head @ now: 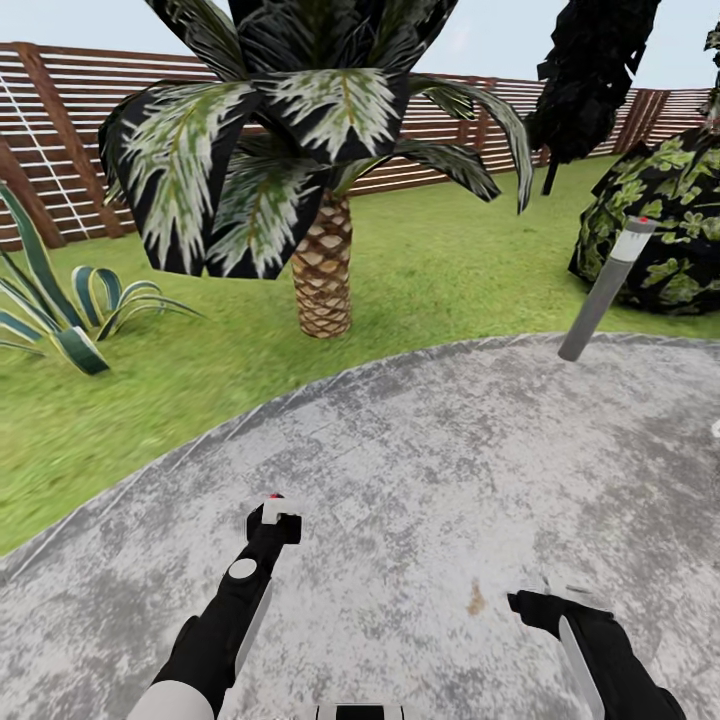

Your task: In the garden, pick up the pesticide atomizer on the floor and spray pesticide onto both trees until each tree trunk is fully covered.

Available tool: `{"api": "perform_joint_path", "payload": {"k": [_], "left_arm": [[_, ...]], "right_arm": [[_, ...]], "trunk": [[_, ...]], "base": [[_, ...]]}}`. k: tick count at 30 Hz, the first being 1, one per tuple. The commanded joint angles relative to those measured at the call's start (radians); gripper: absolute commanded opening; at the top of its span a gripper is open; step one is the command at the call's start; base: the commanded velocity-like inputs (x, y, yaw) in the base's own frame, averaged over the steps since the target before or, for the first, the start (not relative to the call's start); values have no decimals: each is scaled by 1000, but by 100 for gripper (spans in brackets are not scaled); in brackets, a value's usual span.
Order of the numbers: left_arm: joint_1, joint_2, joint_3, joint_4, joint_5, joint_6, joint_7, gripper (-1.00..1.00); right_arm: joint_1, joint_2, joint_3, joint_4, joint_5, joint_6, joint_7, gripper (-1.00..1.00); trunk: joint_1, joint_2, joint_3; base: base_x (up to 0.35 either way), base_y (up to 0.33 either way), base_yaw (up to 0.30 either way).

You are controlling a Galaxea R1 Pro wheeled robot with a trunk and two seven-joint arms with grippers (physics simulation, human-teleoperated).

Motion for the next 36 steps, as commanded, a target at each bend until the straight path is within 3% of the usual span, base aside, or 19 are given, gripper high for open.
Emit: {"api": "perform_joint_path", "payload": {"k": [1, 26, 36], "left_arm": [[0, 0, 0, 0, 0, 0, 0, -100], [0, 0, 1, 0, 0, 0, 0, -100], [0, 0, 1, -1, 0, 0, 1, -100]], "right_arm": [[0, 0, 0, 0, 0, 0, 0, 100], [0, 0, 0, 0, 2, 0, 0, 100], [0, 0, 0, 0, 2, 0, 0, 100]], "trunk": [[0, 0, 0], [0, 0, 0], [0, 0, 0]], "base": [[-247, 0, -278], [-327, 0, -217], [-79, 0, -298]]}}
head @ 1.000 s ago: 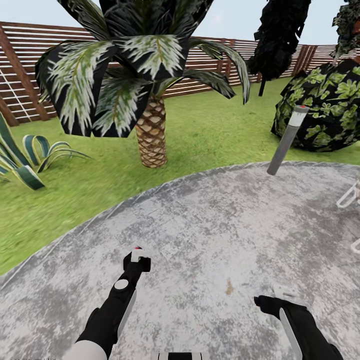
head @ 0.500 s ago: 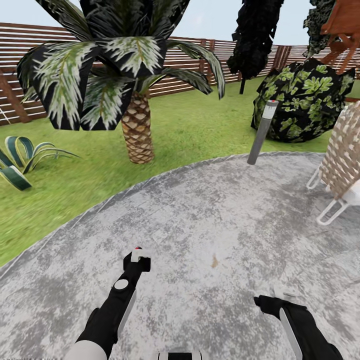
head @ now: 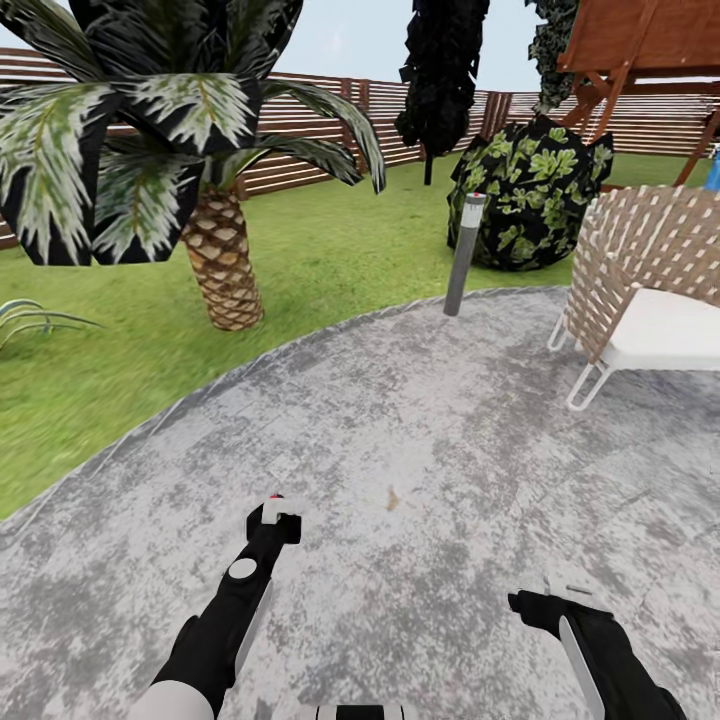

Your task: In the garden, pick up the pesticide atomizer on the floor and spray pesticide onto both trees until each tree trunk is fully covered.

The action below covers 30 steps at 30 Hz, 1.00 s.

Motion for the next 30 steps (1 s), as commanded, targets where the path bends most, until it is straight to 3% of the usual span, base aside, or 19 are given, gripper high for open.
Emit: {"api": "perform_joint_path", "payload": {"k": [1, 30], "left_arm": [[0, 0, 0, -1, 0, 0, 0, -100], [0, 0, 0, -39, 1, 37, 0, -100]], "right_arm": [[0, 0, 0, 0, 0, 0, 0, 100], [0, -1, -2, 0, 0, 0, 0, 100]], "trunk": [[0, 0, 0], [0, 0, 0]], "base": [[-4, 0, -299], [0, 0, -299]]}}
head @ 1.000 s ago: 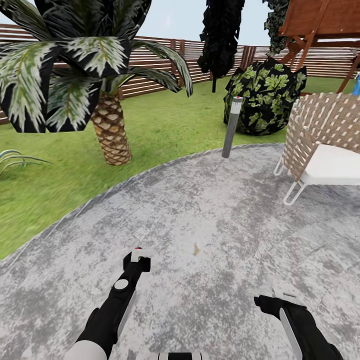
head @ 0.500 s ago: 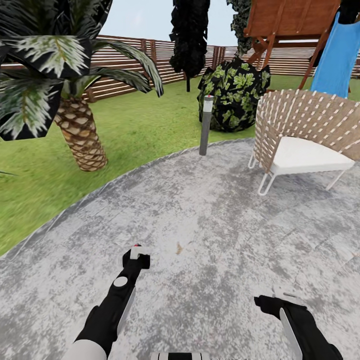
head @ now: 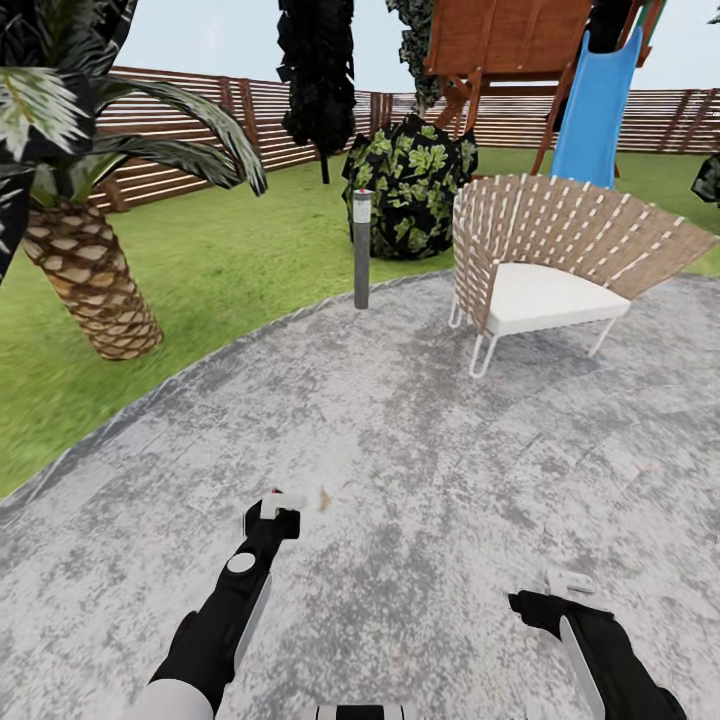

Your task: In the garden, pick up the pesticide atomizer on the floor and spray pesticide onto both trees until each tree trunk is fully covered.

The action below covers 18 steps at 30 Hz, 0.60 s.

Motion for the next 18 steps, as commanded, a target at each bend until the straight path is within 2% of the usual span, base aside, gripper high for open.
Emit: {"api": "perform_joint_path", "payload": {"k": [1, 18], "left_arm": [[0, 0, 0, 0, 0, 0, 0, -100], [0, 0, 0, 0, -1, 0, 0, -100]], "right_arm": [[0, 0, 0, 0, 0, 0, 0, 100], [0, -1, 0, 0, 0, 0, 0, 100]], "trunk": [[0, 0, 0], [0, 0, 2]], "base": [[0, 0, -299], [0, 0, -297]]}}
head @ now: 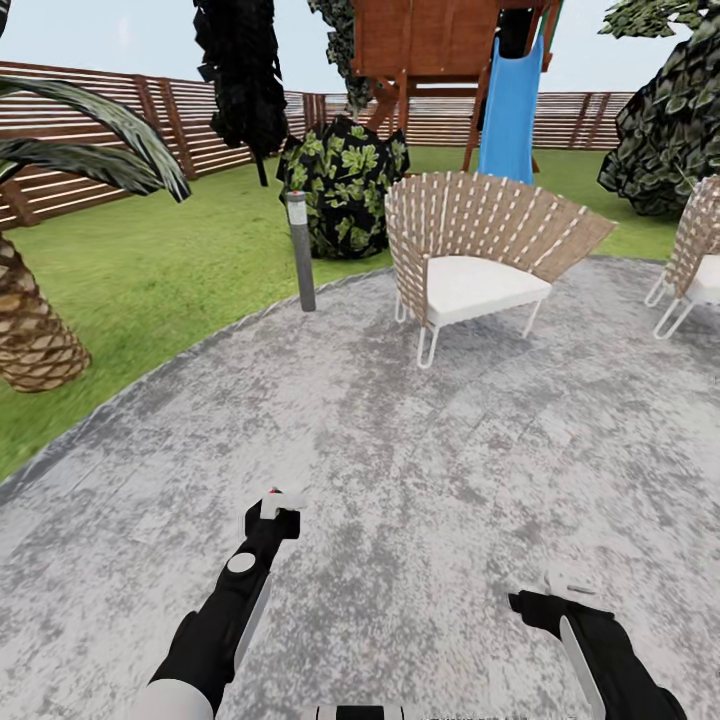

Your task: In the garden, pick up the pesticide atomizer on the floor and spray pesticide onto both trees until each tree trunk is fully covered.

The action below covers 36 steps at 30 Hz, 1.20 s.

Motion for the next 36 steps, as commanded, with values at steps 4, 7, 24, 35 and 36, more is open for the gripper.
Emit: {"api": "perform_joint_path", "payload": {"k": [4, 7, 24, 35, 36], "left_arm": [[0, 0, 0, 0, 0, 0, 0, -100], [0, 0, 0, 0, 0, 0, 0, -100], [0, 0, 0, 0, 0, 0, 0, -100], [0, 0, 0, 0, 0, 0, 0, -100], [0, 0, 0, 0, 0, 0, 0, -100]], "right_arm": [[0, 0, -9, 0, 0, 0, 0, 100], [0, 0, -17, 0, 0, 0, 0, 100], [0, 0, -20, 0, 0, 0, 0, 100], [0, 1, -20, 0, 3, 1, 0, 100], [0, 1, -20, 0, 3, 1, 0, 100]], "trunk": [[0, 0, 3], [0, 0, 5], [0, 0, 19], [0, 0, 23], [0, 0, 23]], "base": [[0, 0, -287], [0, 0, -283], [-10, 1, -280], [-269, 115, -121], [-299, 136, -7]]}}
